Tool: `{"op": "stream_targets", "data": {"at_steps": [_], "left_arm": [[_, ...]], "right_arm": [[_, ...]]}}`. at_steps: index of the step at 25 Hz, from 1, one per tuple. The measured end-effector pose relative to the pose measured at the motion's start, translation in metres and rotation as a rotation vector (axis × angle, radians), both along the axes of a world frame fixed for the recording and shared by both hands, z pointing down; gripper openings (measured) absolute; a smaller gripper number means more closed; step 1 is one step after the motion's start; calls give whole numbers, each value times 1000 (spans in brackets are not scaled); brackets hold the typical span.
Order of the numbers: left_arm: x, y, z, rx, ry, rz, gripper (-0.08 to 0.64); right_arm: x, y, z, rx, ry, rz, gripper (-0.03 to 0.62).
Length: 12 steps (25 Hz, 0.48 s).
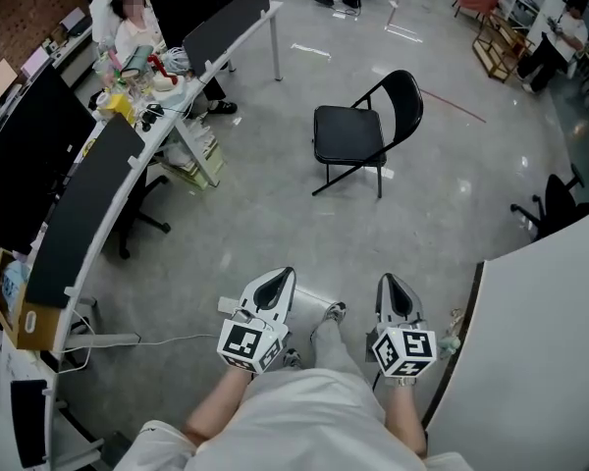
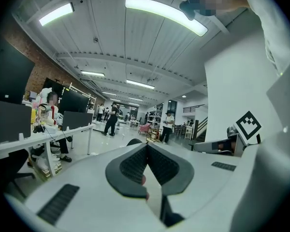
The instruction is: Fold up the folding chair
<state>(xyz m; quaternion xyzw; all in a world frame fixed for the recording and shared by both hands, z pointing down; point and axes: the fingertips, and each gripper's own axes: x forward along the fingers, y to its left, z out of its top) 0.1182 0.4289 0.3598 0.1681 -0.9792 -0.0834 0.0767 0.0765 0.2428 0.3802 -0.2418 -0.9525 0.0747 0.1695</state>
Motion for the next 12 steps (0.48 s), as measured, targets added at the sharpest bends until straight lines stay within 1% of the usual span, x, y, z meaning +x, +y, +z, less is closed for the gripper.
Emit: {"op": "stream_targets", "data": {"at_steps": [4,12], "left_arm": [[-50,2,-3,6,11,-33,11],[-135,-25,-8,-20,11,-50,11]], "right_arm": [[-49,-1,1,-9,4,-24,5],[-138,-30,3,-27,11,-22,5]]}}
